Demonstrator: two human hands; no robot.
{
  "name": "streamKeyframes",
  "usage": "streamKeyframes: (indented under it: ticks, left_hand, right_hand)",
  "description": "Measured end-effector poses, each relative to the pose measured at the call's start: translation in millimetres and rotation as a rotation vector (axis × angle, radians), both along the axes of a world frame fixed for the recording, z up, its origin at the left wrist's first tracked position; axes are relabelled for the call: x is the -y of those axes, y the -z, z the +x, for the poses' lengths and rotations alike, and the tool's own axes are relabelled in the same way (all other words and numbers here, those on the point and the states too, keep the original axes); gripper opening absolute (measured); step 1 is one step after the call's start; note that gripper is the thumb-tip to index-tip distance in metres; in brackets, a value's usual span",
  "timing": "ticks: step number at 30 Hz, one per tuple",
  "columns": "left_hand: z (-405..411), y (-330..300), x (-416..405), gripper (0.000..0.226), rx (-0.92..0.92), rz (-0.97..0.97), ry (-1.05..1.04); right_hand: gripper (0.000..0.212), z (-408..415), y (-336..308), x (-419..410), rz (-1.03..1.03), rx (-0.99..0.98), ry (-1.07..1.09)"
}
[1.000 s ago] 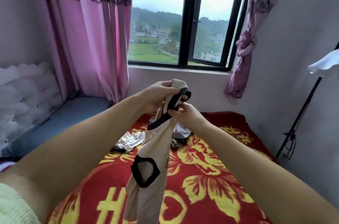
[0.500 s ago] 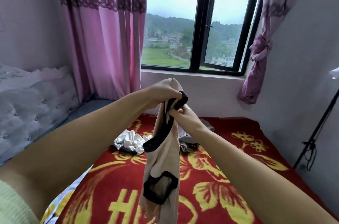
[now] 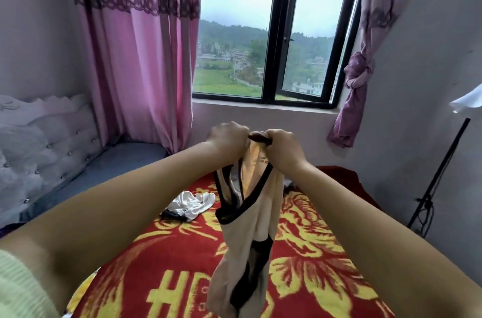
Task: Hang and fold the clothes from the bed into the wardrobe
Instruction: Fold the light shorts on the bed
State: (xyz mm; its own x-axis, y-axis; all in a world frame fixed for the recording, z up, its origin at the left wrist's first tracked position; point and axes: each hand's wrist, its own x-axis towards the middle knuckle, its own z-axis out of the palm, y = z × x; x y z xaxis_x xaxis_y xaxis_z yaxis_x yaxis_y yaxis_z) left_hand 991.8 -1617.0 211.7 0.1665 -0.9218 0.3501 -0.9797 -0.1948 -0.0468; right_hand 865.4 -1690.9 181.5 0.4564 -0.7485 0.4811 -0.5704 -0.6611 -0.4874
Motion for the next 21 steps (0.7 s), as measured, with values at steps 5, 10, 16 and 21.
streamKeyframes:
  ticks: [5,10,16,21]
  left_hand:
    - [31,-17,4,0.015,-0.037,-0.071,-0.121]
    - [84,-5,-3,0.015,-0.469,-0.026,-0.204]
    - [86,22,0,0.019,-1.095,-0.081,0.012]
    - [92,14,-6,0.023,-1.205,-0.218,0.144]
  right_hand:
    - [0.02,-36,9,33,0.22,-0.313,0.21]
    - [0.033,-78,-3,47,0.481,-0.716,0.239]
    - [0.014,-101,-34,55,0.59,-0.28,0.11]
    - [0.041,-106,-46,41,0.412,0.213,-0.179]
